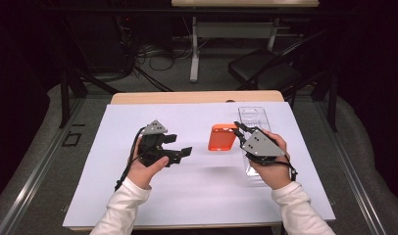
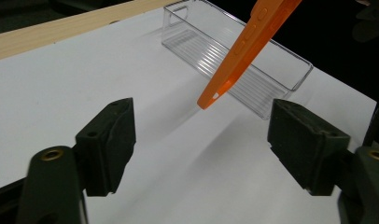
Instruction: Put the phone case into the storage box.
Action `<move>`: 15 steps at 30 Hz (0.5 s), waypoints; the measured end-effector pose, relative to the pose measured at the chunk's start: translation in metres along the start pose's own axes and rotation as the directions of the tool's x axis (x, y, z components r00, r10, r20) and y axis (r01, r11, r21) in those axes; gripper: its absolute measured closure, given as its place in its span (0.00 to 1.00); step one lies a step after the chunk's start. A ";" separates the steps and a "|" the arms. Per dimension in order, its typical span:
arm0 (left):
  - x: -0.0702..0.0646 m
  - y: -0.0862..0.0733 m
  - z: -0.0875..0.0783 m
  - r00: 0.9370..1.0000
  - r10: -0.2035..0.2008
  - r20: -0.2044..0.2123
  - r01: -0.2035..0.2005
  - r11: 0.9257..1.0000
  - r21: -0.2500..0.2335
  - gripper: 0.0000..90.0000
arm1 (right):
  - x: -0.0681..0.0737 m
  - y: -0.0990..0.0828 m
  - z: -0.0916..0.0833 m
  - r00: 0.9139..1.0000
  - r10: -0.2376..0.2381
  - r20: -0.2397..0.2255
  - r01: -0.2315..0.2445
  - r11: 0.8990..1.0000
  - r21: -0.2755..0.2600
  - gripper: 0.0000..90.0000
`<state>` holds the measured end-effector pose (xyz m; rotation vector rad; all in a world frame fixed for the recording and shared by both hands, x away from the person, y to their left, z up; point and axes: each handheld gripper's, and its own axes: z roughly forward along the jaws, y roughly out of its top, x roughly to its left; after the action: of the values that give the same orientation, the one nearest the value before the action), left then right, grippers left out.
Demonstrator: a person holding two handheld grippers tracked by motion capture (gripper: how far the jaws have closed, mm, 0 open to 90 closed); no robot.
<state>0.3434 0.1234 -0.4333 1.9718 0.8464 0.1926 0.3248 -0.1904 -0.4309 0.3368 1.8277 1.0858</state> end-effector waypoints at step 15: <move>0.001 -0.002 -0.001 1.000 0.014 0.009 -0.014 1.000 0.005 0.18 | -0.010 -0.004 -0.006 1.000 0.000 0.023 0.000 1.000 0.000 0.89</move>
<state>0.3425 0.1249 -0.4349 1.9827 0.8287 0.1899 0.3259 -0.2016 -0.4277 0.3477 1.8073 1.0782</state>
